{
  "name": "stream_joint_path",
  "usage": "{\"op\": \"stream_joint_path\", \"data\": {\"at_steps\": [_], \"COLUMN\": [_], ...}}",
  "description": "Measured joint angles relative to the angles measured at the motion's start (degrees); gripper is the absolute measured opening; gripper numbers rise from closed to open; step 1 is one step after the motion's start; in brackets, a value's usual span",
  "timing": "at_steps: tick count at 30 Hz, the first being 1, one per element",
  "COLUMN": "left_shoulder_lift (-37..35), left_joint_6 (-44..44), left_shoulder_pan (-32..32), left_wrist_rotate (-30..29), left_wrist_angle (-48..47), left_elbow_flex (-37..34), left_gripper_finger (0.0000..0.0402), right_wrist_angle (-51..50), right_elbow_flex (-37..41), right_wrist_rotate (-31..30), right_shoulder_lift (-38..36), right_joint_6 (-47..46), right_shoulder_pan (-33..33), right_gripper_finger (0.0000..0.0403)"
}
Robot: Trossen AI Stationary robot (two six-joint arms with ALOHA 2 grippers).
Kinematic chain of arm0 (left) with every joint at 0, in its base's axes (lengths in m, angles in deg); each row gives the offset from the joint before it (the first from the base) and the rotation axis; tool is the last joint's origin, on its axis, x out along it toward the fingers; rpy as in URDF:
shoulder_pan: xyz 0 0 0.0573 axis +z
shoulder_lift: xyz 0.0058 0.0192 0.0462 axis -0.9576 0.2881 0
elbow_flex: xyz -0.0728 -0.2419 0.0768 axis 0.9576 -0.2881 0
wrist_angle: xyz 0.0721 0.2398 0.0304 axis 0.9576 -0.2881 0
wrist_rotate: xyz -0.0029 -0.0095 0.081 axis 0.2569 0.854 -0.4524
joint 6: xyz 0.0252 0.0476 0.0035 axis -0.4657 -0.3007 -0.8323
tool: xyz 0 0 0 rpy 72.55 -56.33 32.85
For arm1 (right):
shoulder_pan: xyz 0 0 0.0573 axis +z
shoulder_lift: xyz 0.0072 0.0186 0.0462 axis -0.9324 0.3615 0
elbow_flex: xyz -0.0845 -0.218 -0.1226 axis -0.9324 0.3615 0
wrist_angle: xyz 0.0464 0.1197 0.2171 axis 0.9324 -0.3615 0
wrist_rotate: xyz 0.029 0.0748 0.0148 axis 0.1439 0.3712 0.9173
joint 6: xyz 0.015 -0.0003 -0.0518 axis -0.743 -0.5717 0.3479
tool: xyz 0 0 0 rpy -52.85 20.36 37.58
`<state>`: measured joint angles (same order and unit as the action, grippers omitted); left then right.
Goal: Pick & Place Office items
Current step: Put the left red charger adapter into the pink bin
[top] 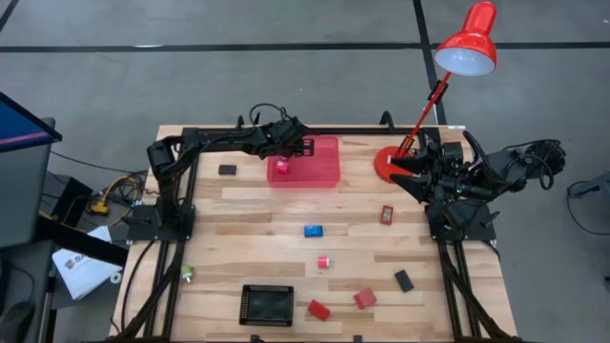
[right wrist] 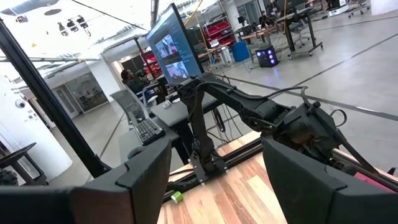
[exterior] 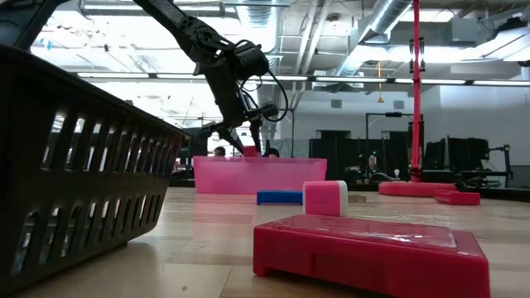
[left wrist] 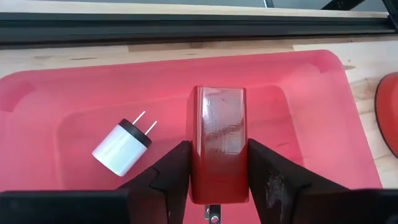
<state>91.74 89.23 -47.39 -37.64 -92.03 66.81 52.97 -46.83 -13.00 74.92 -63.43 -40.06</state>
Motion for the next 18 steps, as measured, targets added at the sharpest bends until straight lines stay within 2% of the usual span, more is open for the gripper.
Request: {"op": "stream_joint_path", "data": {"at_steps": [8, 18], "left_shoulder_lift": [0.0, 0.0], "left_joint_6": [0.79, 0.79], "left_shoulder_pan": [0.0, 0.0], "left_wrist_rotate": [0.0, 0.5], "left_wrist_angle": [1.62, 2.2], "left_elbow_flex": [-0.02, -0.04], "left_gripper_finger": [0.0127, 0.0157], "right_wrist_angle": [0.0, 0.0], "right_elbow_flex": [-0.01, -0.01], "right_wrist_rotate": [0.0, 0.0], "right_shoulder_lift": [0.0, 0.0], "right_joint_6": [0.0, 0.0], "right_shoulder_pan": [-0.04, -0.04], "right_gripper_finger": [0.0249, 0.0249]}}
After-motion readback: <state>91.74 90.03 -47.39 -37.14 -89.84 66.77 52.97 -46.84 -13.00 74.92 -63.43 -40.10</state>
